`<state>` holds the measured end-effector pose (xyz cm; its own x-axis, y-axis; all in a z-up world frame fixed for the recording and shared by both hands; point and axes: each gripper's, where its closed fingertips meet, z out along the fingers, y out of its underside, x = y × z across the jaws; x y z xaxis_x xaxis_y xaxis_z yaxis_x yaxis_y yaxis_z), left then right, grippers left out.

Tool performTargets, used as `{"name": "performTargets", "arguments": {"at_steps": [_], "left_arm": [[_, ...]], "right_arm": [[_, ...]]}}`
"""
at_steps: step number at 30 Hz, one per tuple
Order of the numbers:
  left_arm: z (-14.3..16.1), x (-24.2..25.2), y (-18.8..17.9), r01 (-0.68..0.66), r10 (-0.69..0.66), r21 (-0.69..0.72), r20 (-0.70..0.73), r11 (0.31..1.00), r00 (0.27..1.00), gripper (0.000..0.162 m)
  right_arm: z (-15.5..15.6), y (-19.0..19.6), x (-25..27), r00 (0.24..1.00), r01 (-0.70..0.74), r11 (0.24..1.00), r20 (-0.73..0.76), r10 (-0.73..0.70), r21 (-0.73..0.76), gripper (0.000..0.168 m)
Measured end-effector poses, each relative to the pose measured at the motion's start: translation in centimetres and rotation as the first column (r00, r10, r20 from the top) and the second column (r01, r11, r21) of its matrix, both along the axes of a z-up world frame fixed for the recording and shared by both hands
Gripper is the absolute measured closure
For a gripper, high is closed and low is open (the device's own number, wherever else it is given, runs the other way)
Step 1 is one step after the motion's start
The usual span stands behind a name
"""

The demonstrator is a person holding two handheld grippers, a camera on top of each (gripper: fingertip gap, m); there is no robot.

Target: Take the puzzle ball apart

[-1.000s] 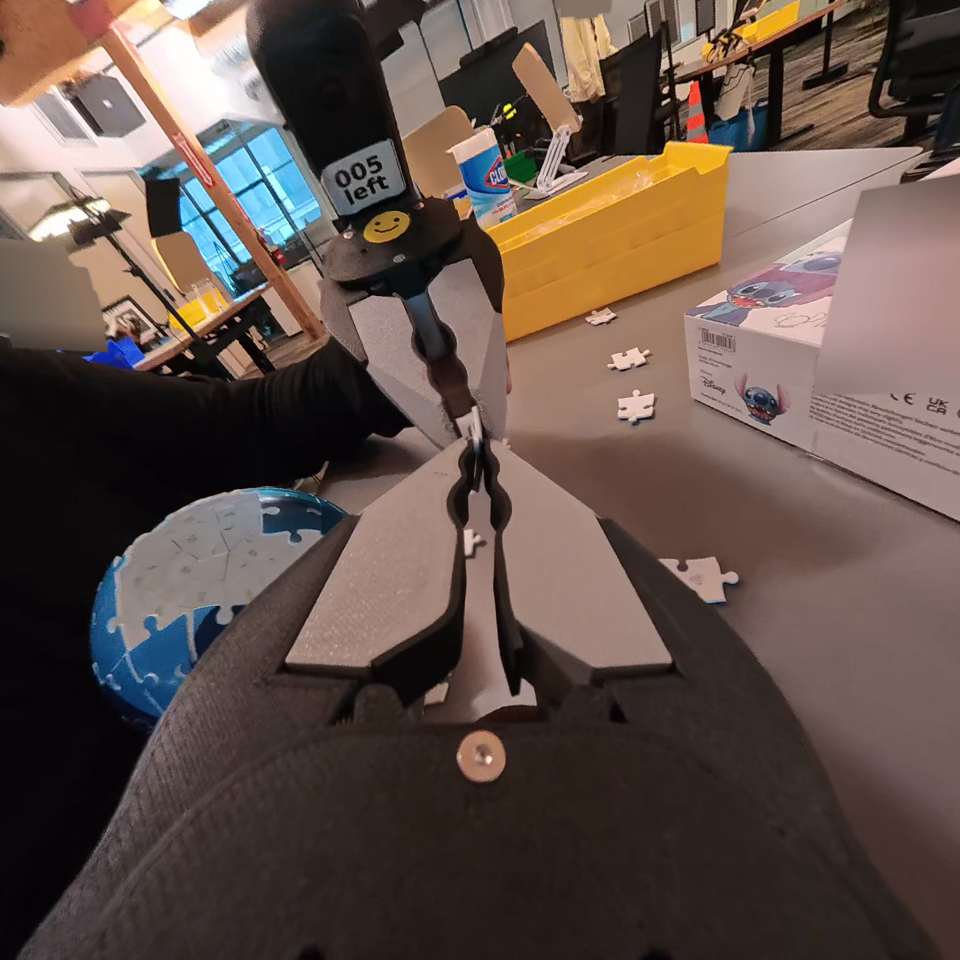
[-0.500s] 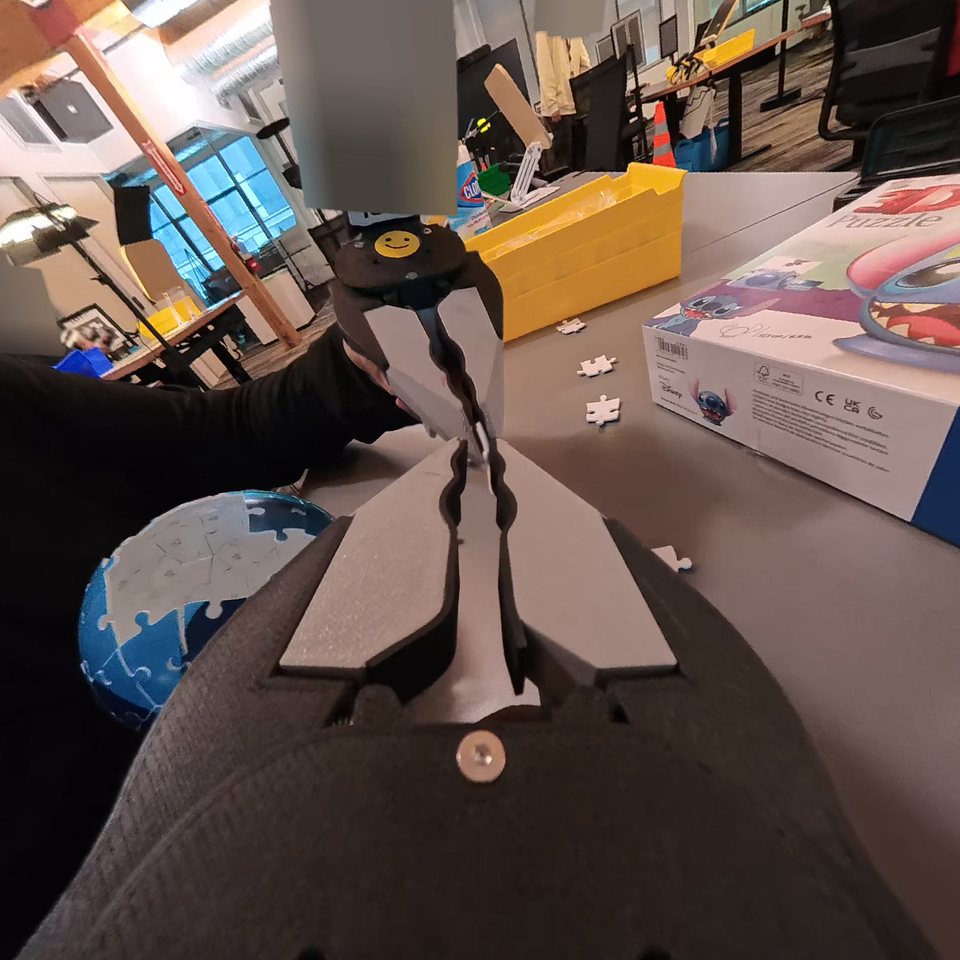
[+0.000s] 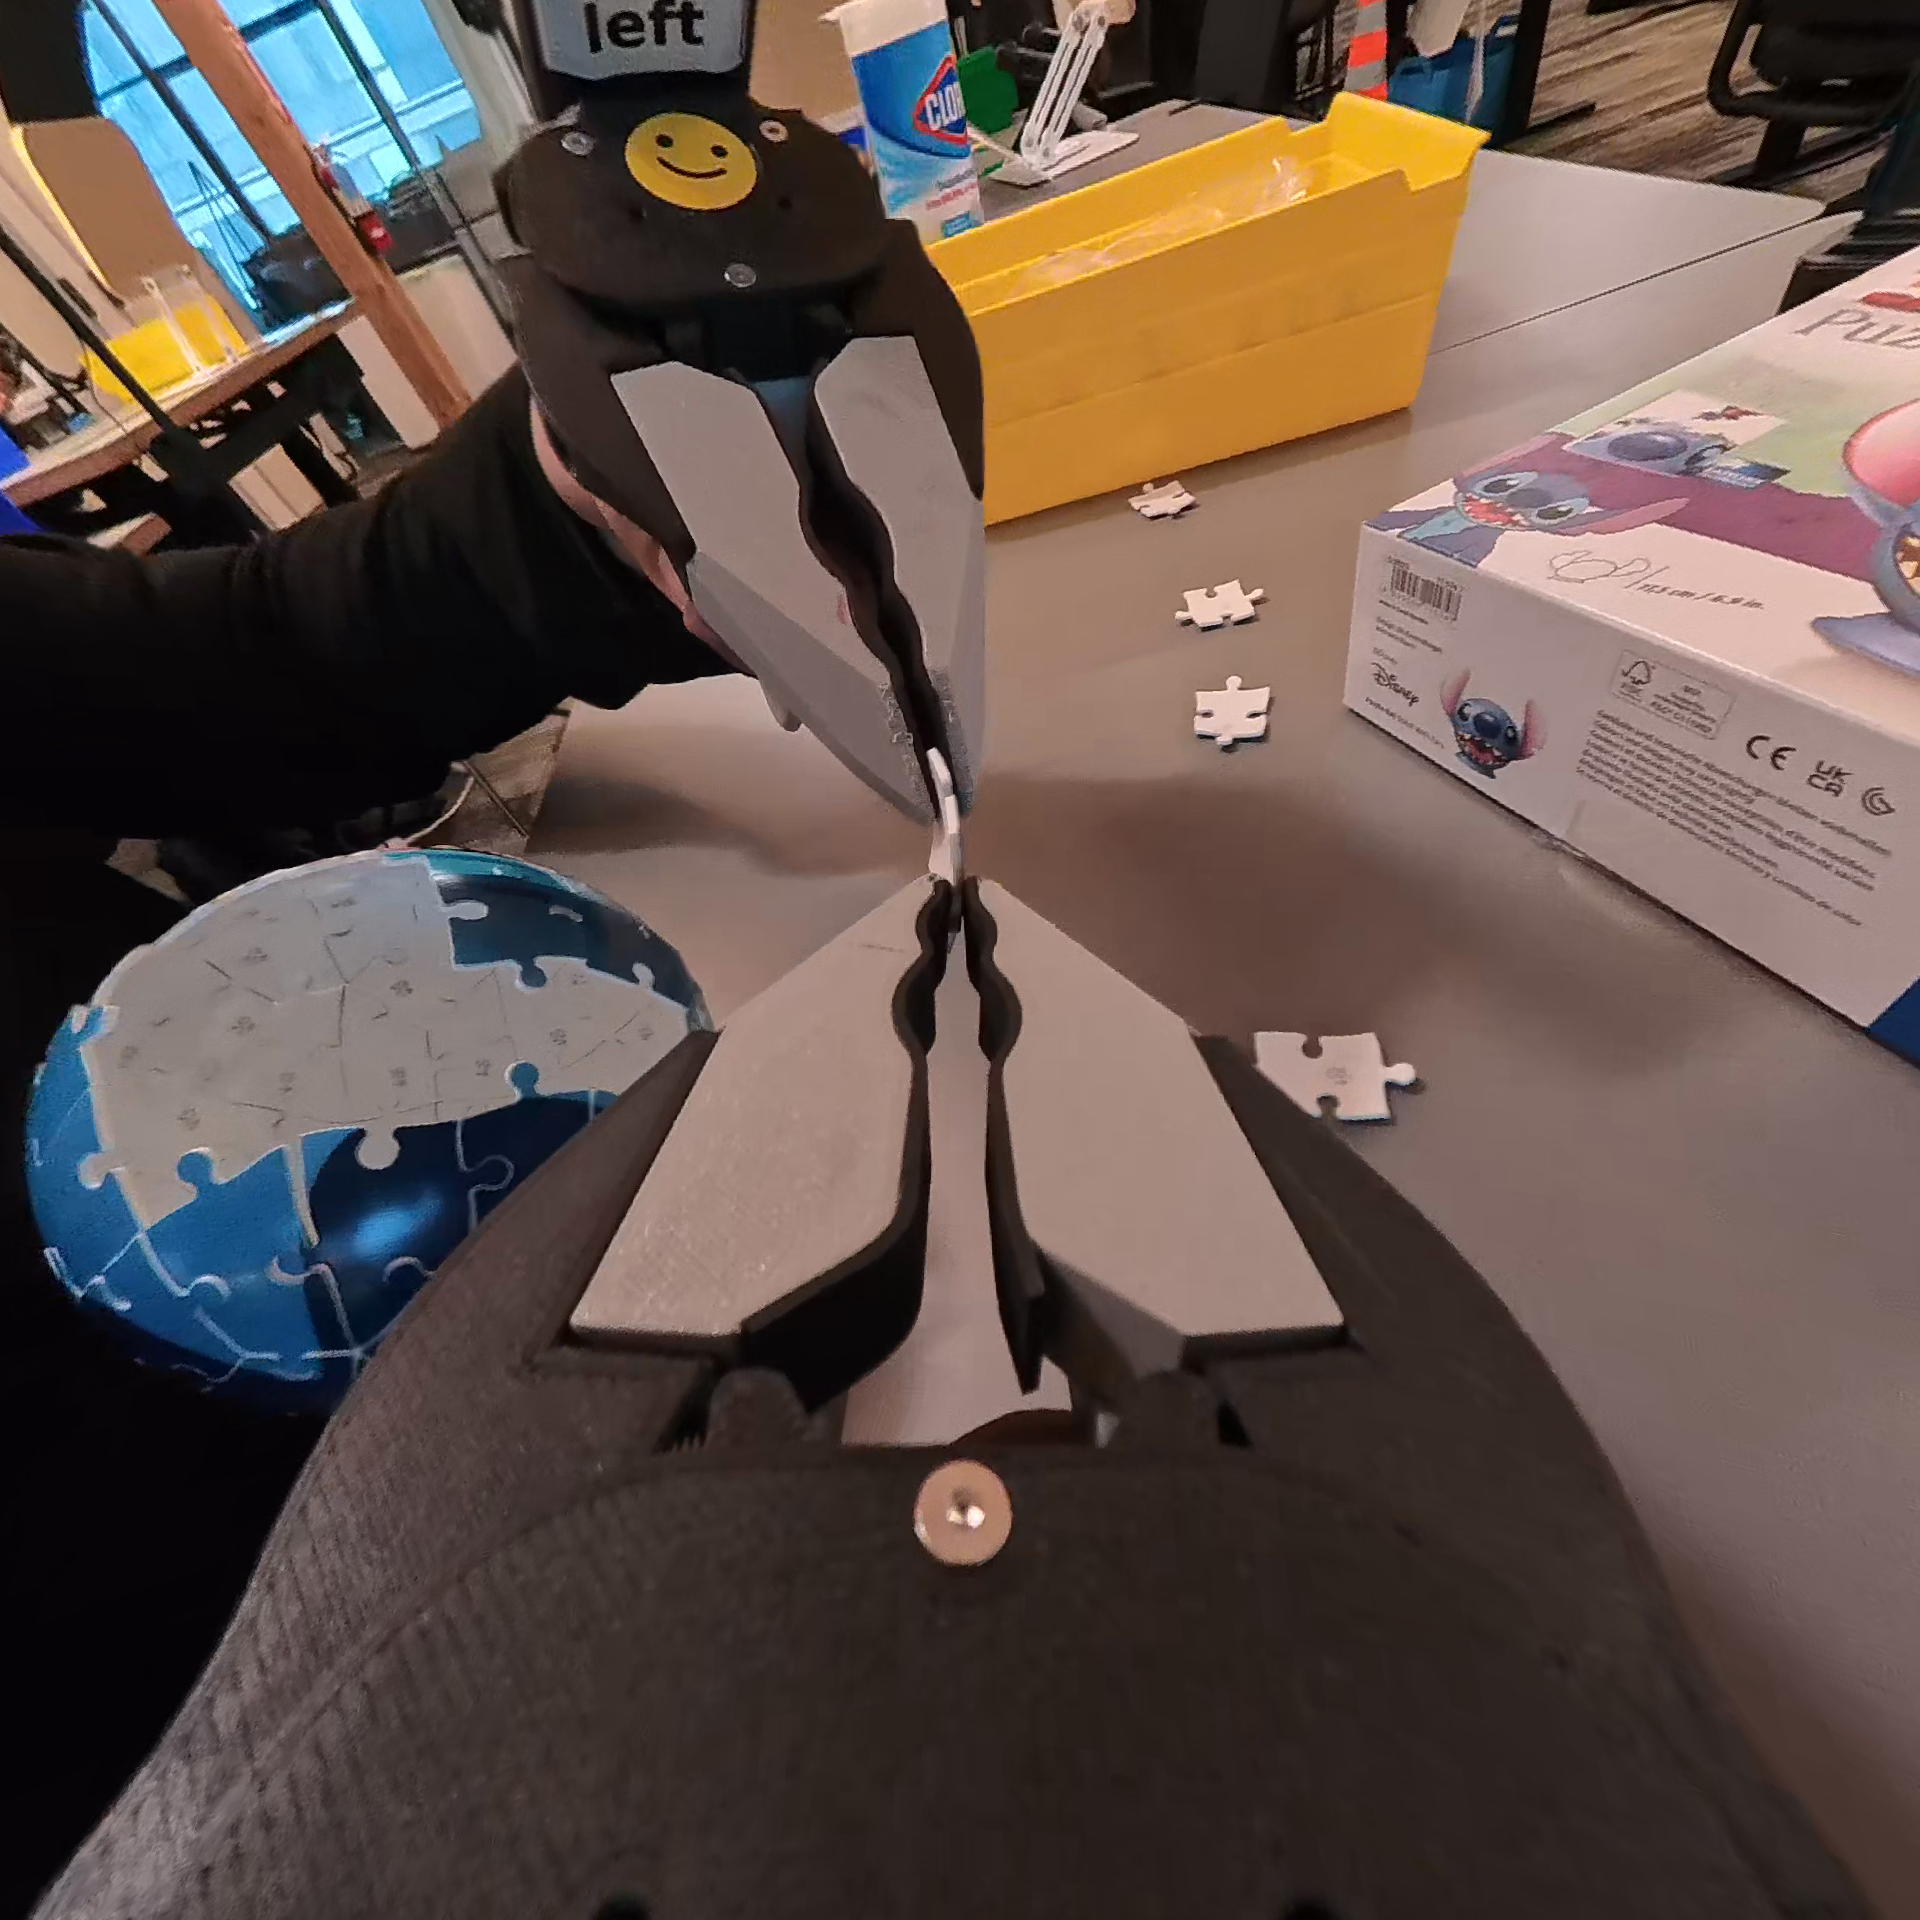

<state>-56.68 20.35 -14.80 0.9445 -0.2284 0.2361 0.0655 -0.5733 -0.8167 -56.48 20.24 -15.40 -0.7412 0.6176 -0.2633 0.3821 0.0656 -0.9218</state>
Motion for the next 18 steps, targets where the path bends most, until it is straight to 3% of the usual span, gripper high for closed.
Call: {"name": "performTargets", "arguments": {"at_steps": [11,18], "left_arm": [[0.9,1.5,-1.7,-0.082,0.082,-0.01,-0.029,0.997,0.996,0.161],[1.8,0.6,-3.2,-0.131,0.131,0.002,-0.039,0.991,0.991,0.15]], "right_arm": [[1.1,-1.3,1.4,0.997,-0.079,0.991,0.012,0.081,-0.108,0.168],[1.6,-1.4,1.9,0.997,-0.081,0.99,-0.007,0.081,-0.119,0.168]]}}
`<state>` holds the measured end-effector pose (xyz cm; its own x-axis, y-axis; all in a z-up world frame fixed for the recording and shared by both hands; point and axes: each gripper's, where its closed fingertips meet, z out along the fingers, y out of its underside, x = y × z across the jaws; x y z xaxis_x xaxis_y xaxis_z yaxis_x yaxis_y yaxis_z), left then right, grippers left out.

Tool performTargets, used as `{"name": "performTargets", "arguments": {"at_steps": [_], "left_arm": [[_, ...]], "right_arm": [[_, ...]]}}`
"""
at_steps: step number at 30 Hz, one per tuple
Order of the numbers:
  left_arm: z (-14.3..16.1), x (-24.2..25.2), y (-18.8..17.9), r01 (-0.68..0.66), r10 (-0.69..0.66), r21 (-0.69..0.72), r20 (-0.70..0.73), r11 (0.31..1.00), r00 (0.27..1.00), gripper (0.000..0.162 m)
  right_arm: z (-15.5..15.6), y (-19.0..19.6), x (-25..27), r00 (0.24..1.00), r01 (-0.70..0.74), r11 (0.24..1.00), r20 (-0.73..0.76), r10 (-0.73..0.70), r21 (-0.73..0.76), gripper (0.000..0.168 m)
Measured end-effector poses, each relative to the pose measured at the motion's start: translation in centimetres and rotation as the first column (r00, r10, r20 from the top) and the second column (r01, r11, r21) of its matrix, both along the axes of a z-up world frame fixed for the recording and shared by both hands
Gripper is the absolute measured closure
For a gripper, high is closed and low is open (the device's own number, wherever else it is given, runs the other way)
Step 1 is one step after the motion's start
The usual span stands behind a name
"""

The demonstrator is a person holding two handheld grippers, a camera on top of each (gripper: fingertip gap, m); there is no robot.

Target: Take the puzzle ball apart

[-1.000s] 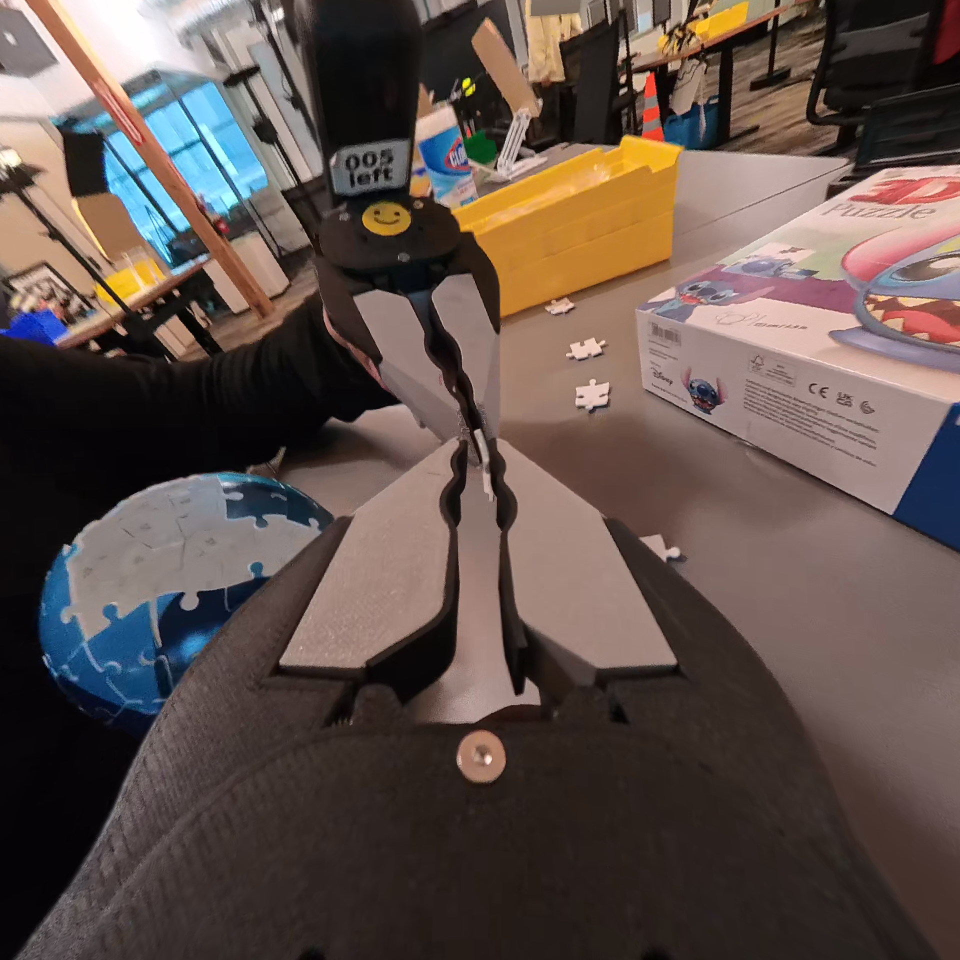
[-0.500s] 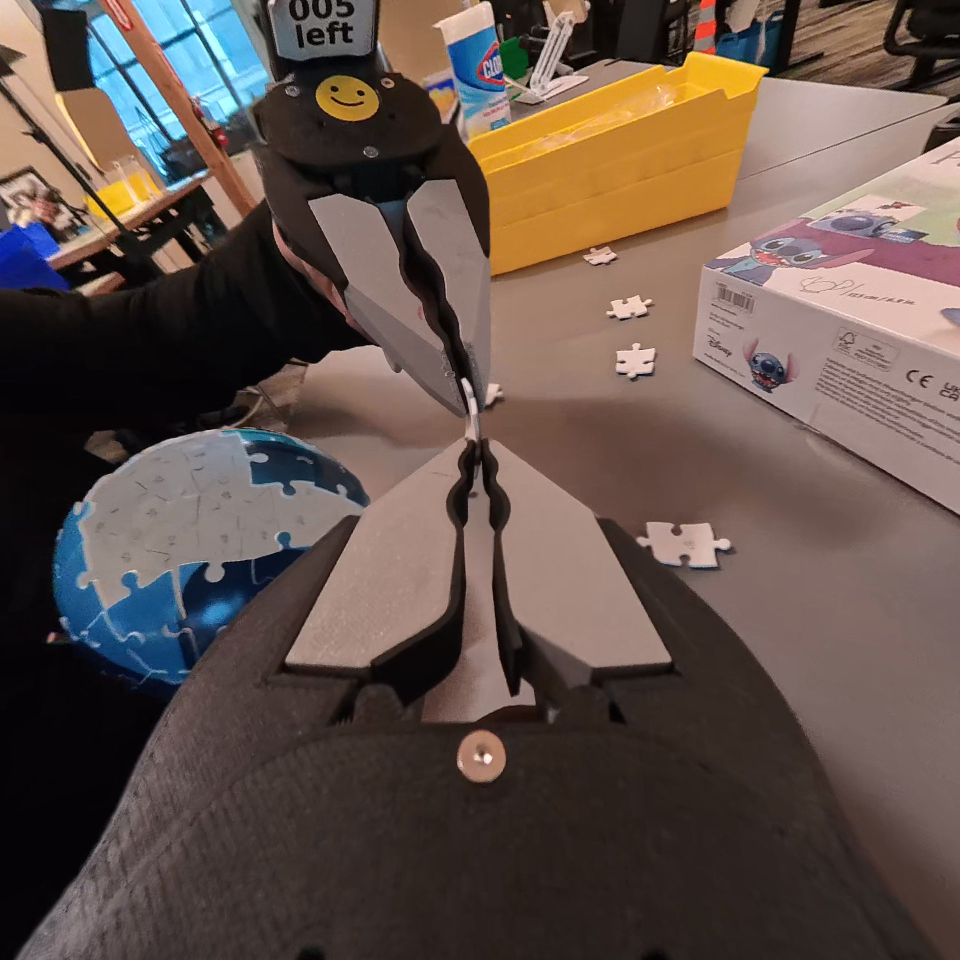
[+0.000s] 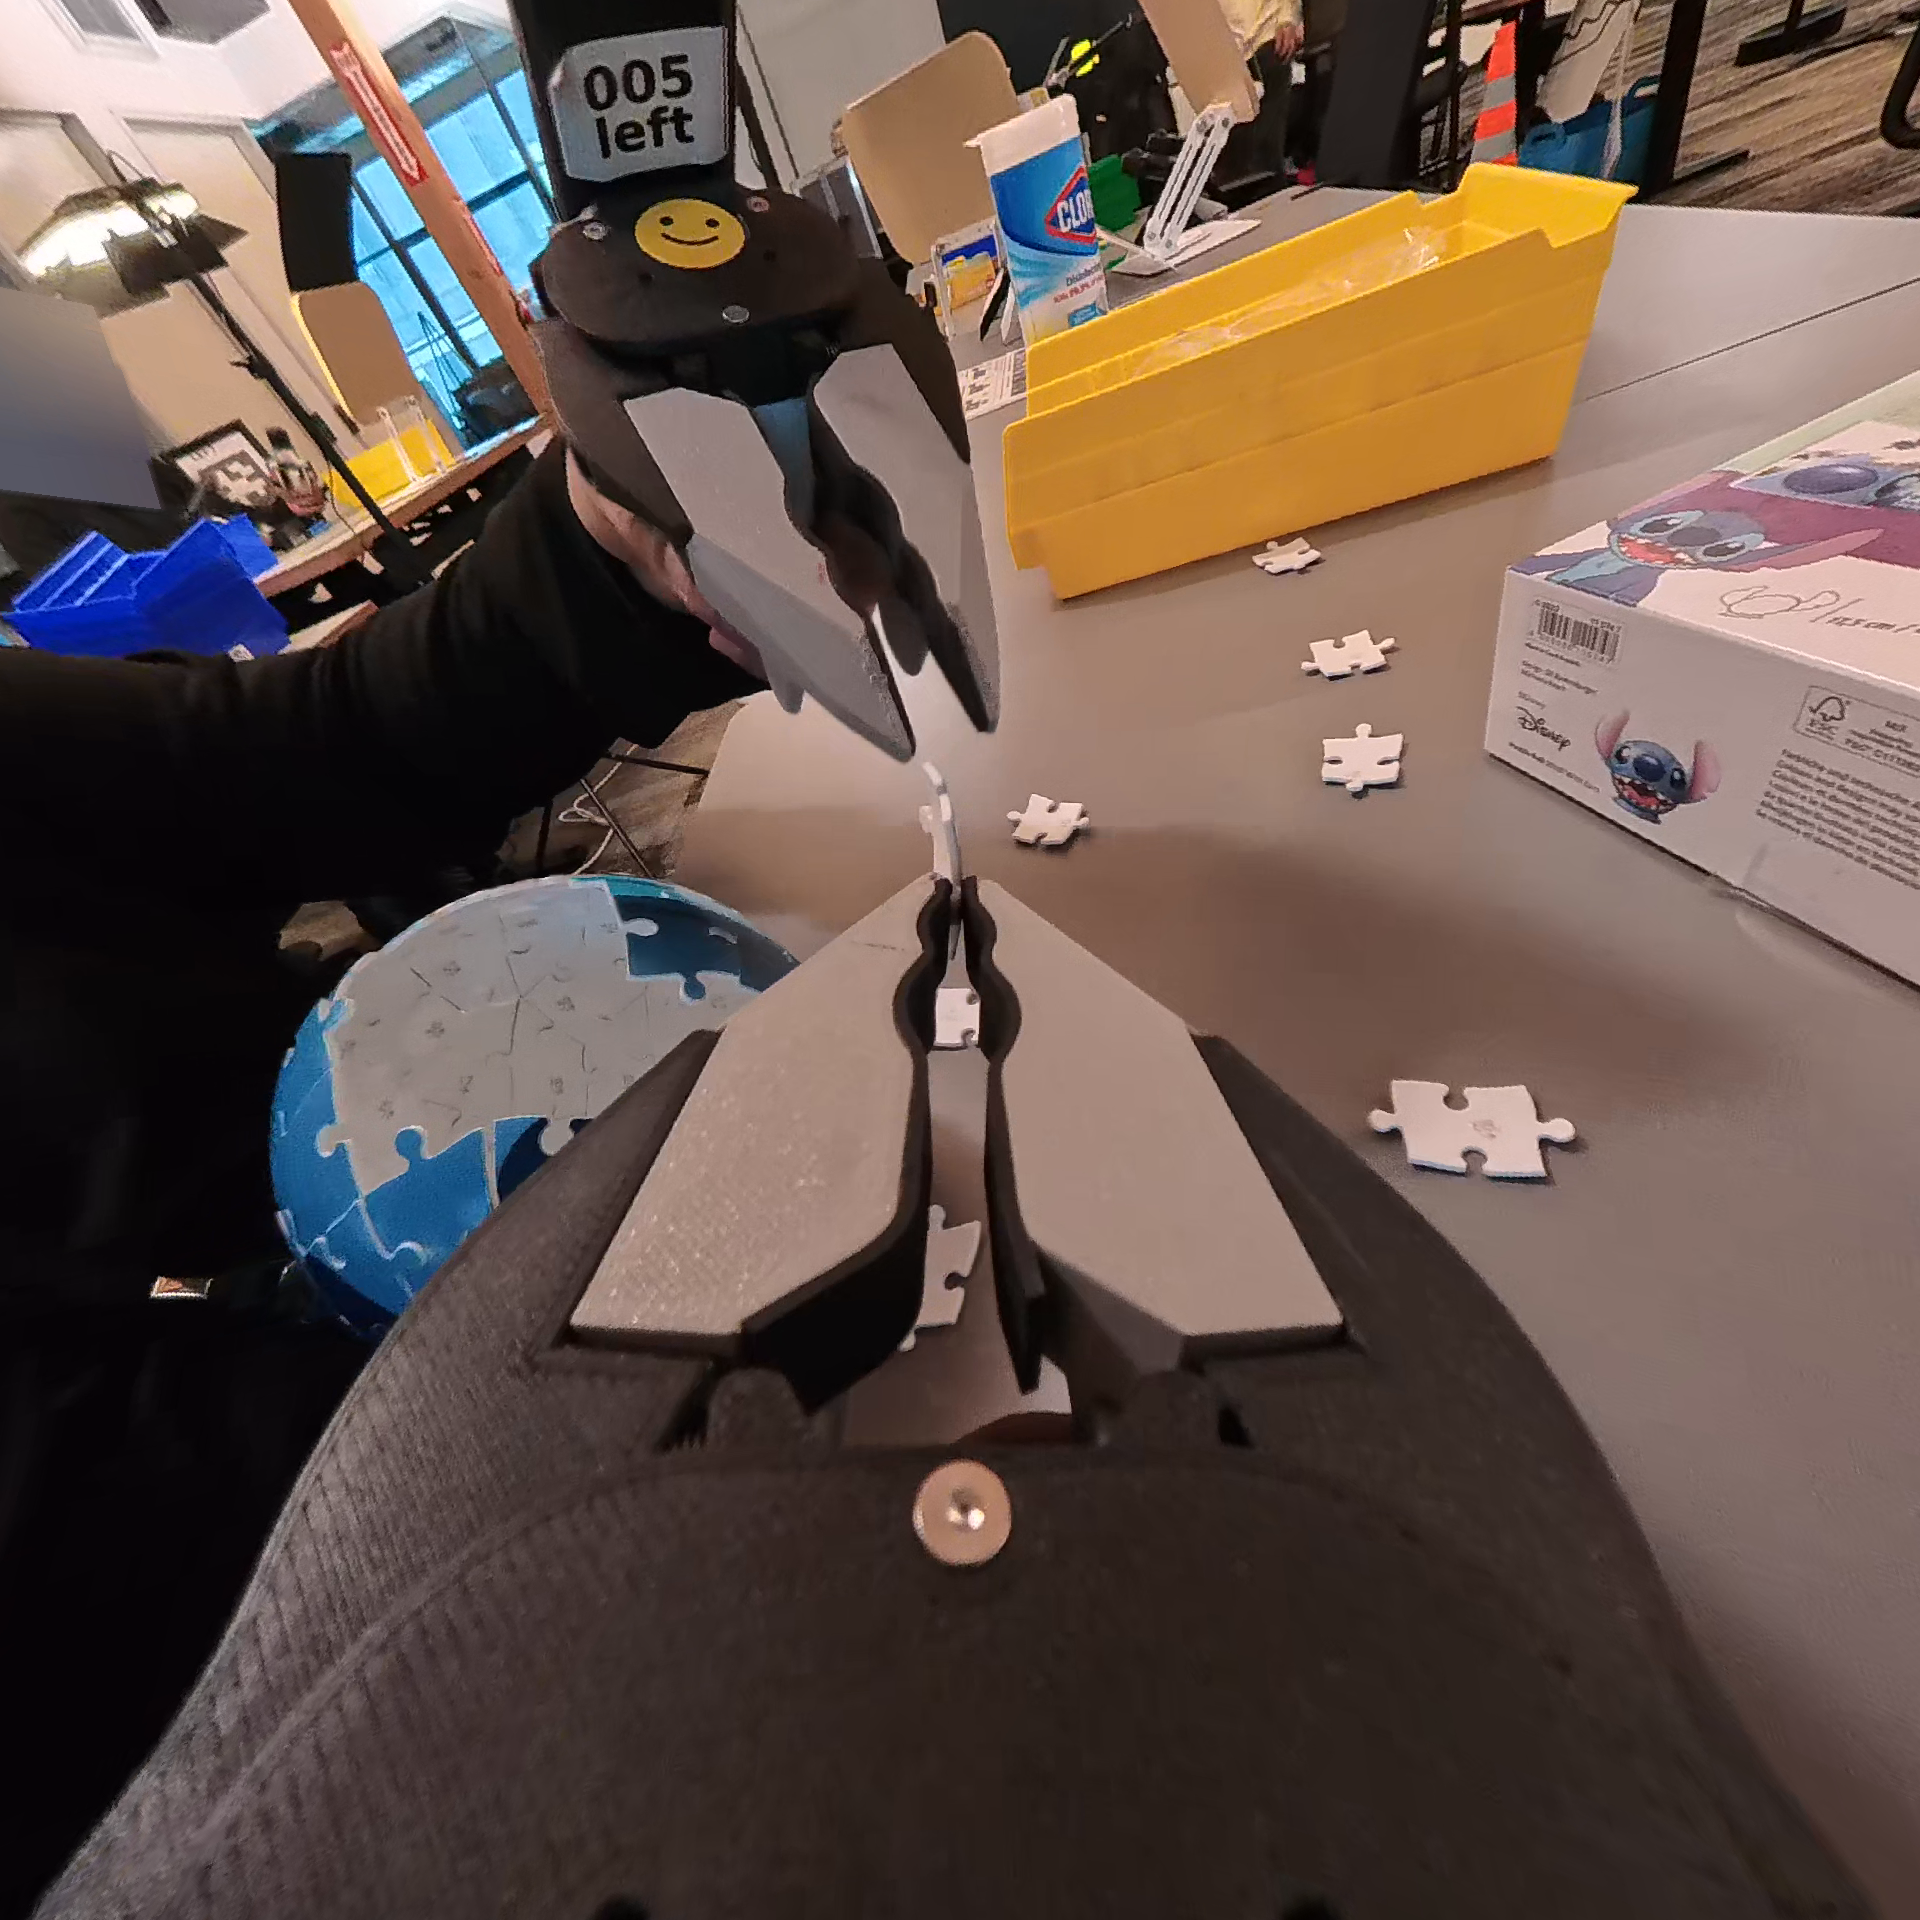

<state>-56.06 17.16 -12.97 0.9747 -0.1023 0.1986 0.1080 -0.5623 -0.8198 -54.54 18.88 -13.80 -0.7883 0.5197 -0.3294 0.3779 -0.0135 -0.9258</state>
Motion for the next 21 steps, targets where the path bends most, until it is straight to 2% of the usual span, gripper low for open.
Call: {"name": "performTargets", "arguments": {"at_steps": [11,16,21], "left_arm": [[-1.3,-1.0,-2.1,-0.03,0.03,-0.006,-0.001,1.0,1.0,0.148],[-2.4,-1.1,-2.4,-0.028,0.027,-0.022,-0.019,0.999,0.999,0.148],[-2.8,-1.2,-2.7,-0.017,0.016,-0.033,-0.038,0.999,0.999,0.148]], "right_arm": [[-1.4,0.0,1.4,0.999,-0.04,0.996,0.015,0.039,0.075,0.168],[-2.1,0.5,2.2,1.0,-0.009,0.97,-0.019,0.013,0.244,0.168],[-2.2,0.8,3.1,0.999,0.032,0.905,-0.035,-0.019,0.423,0.168]]}}
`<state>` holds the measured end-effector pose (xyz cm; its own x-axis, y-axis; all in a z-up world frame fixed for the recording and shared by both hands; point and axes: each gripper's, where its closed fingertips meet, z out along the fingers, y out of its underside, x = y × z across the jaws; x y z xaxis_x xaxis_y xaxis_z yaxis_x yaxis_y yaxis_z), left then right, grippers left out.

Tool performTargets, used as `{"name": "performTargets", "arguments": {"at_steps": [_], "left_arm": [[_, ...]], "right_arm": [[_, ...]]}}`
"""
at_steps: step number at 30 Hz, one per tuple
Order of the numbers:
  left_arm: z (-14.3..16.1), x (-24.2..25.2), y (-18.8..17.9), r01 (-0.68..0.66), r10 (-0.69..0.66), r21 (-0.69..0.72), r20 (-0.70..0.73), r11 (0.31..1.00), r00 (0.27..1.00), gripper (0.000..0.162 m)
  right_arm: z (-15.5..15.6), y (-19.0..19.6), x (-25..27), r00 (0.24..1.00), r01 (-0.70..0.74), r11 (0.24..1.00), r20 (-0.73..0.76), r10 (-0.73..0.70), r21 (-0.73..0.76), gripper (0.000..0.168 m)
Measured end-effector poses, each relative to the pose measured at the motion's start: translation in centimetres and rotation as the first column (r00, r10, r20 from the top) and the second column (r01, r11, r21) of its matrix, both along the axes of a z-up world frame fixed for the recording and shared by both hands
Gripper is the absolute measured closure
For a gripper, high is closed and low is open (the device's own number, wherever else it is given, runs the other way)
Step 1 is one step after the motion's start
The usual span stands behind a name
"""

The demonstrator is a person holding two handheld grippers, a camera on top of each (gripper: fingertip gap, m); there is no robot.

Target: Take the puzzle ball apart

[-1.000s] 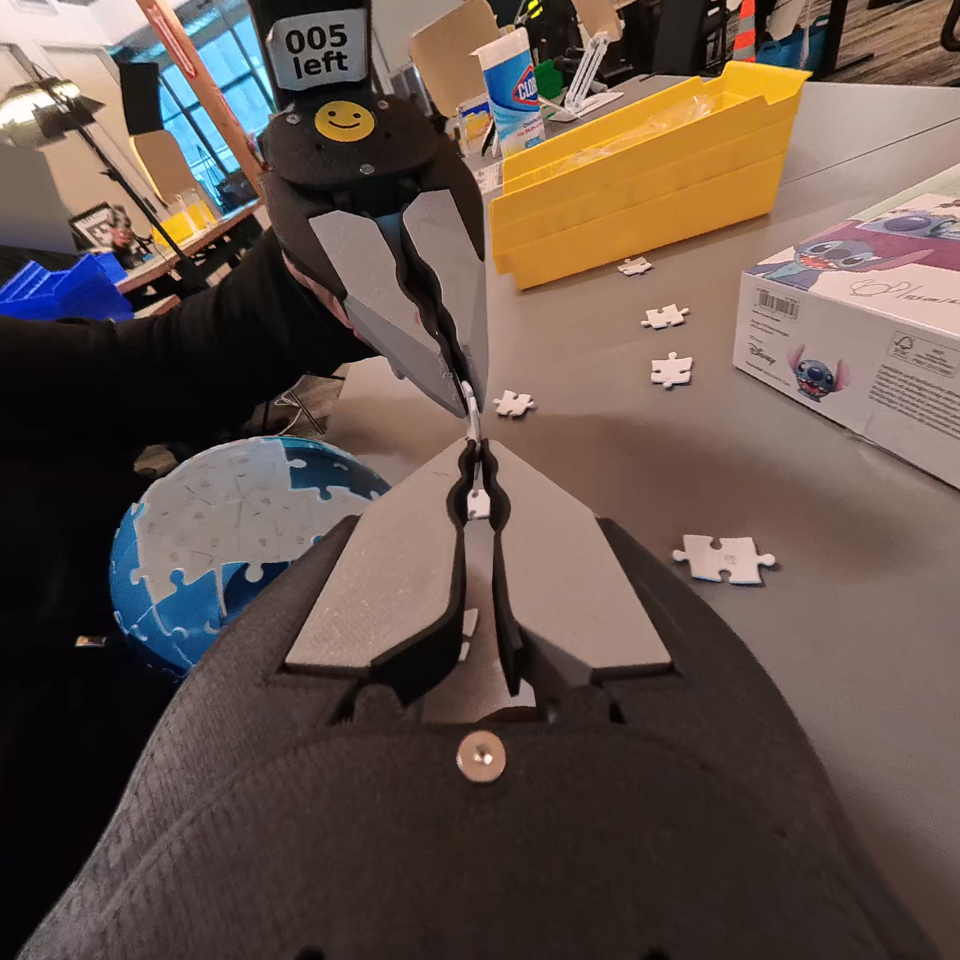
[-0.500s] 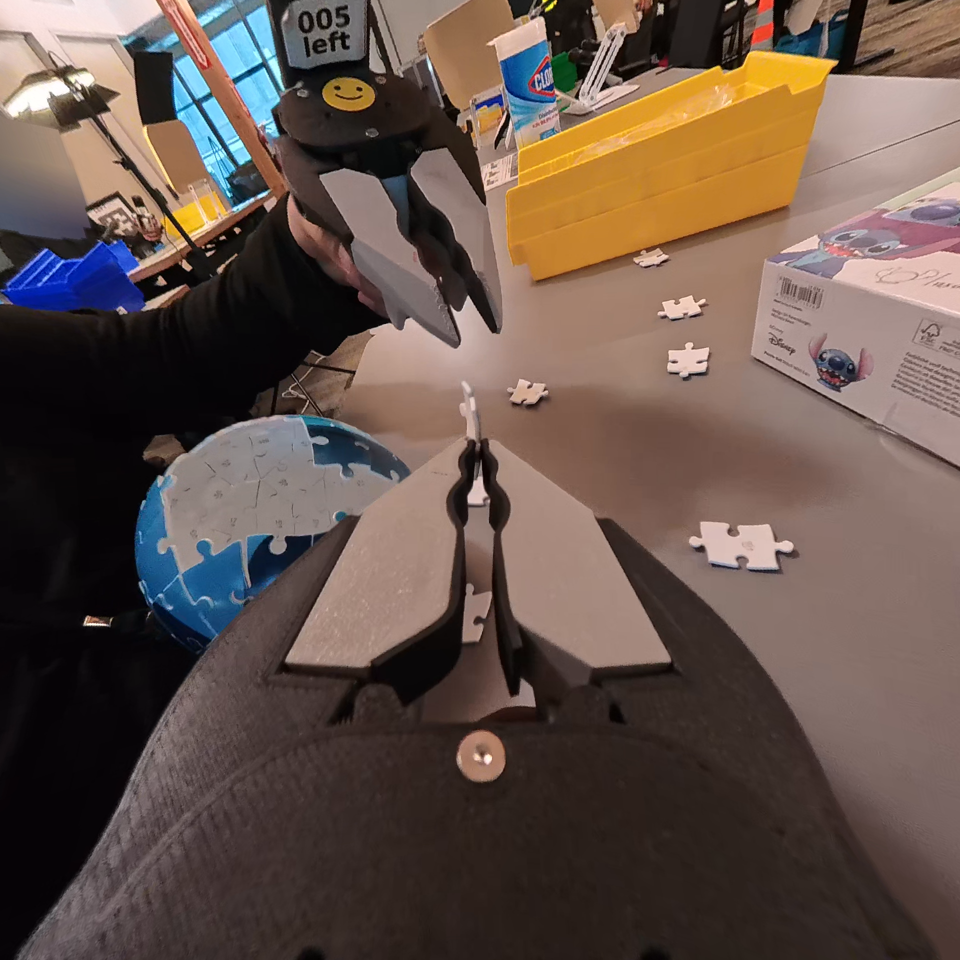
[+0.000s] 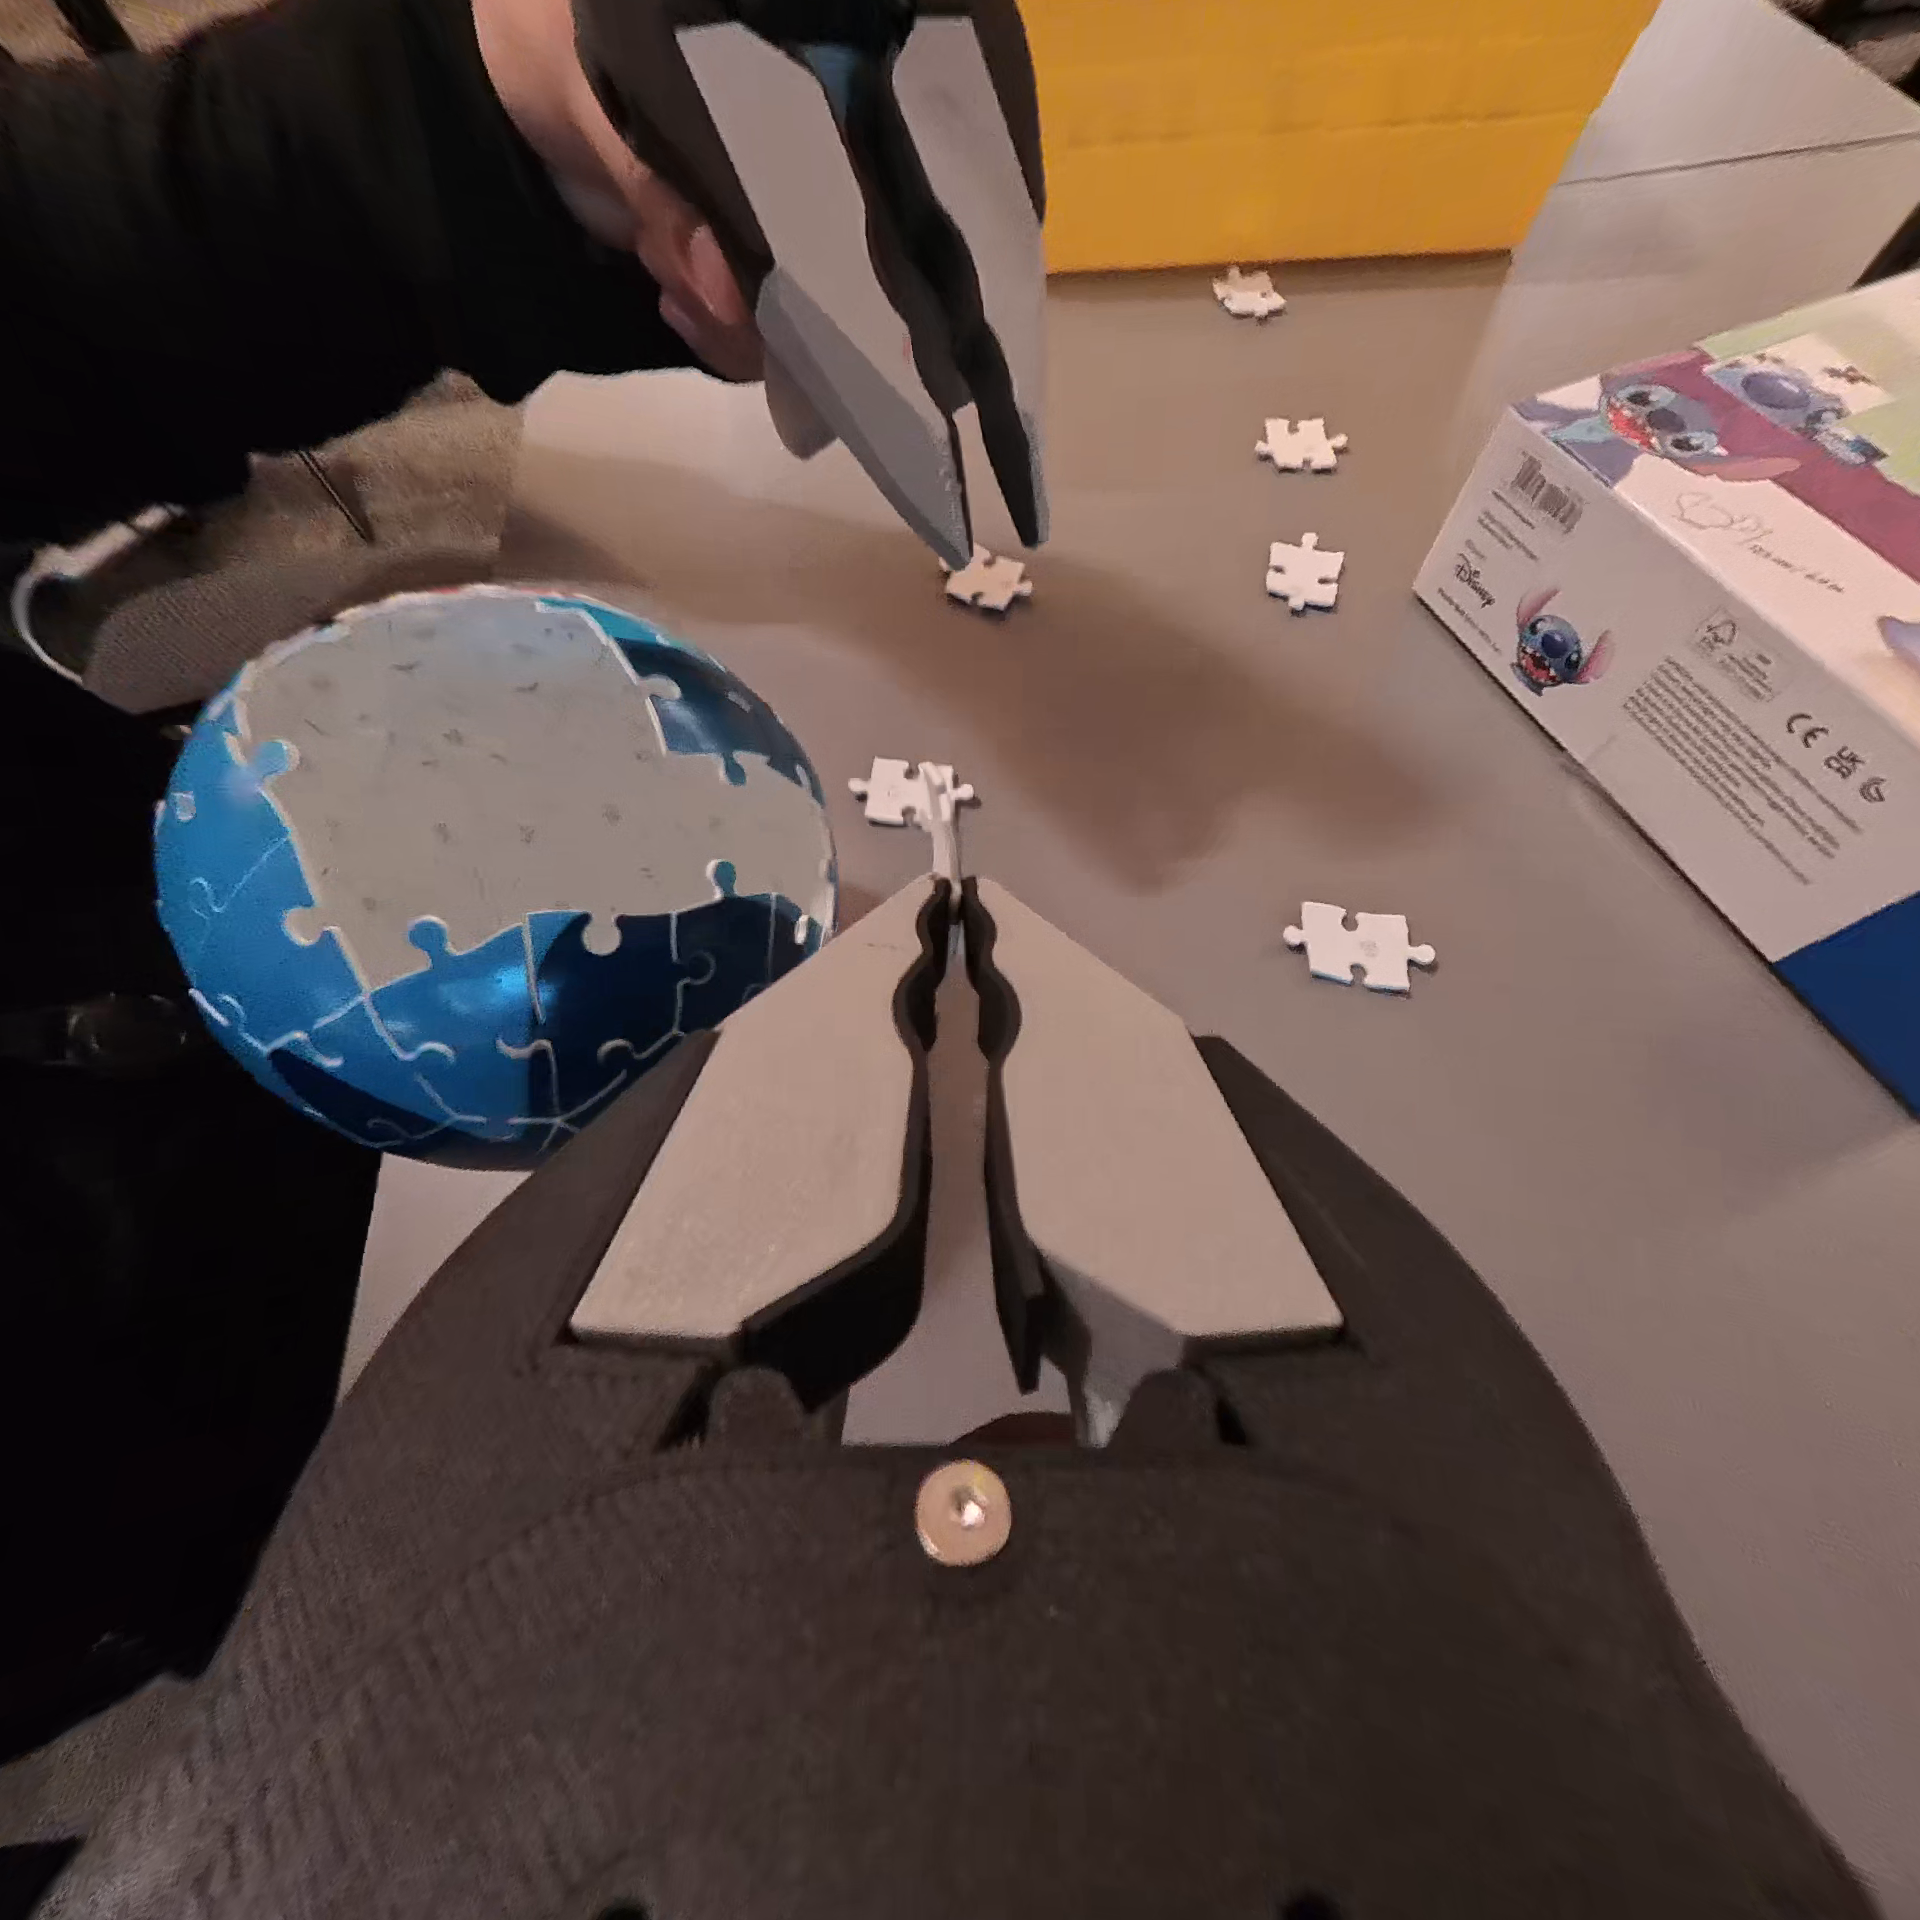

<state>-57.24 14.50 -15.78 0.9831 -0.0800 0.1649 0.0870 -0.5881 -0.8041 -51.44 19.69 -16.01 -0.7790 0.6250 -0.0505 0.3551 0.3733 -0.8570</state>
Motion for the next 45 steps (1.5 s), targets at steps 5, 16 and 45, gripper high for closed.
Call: {"name": "performTargets", "arguments": {"at_steps": [5,16,45], "left_arm": [[-0.4,0.1,0.2,0.024,-0.024,-0.01,-0.019,1.0,1.0,0.148],[-1.9,0.1,1.2,0.06,-0.061,-0.026,-0.055,0.998,0.997,0.149],[0.8,3.5,2.3,0.165,-0.155,0.051,-0.149,0.985,0.977,0.15]], "right_arm": [[0.2,-0.2,0.9,0.999,-0.003,0.986,0.034,-0.003,0.165,0.168],[1.3,-1.4,2.5,0.997,-0.034,0.921,0.074,0.005,0.389,0.168],[0.9,-2.8,2.7,0.996,-0.036,0.757,0.081,-0.022,0.652,0.168]]}}
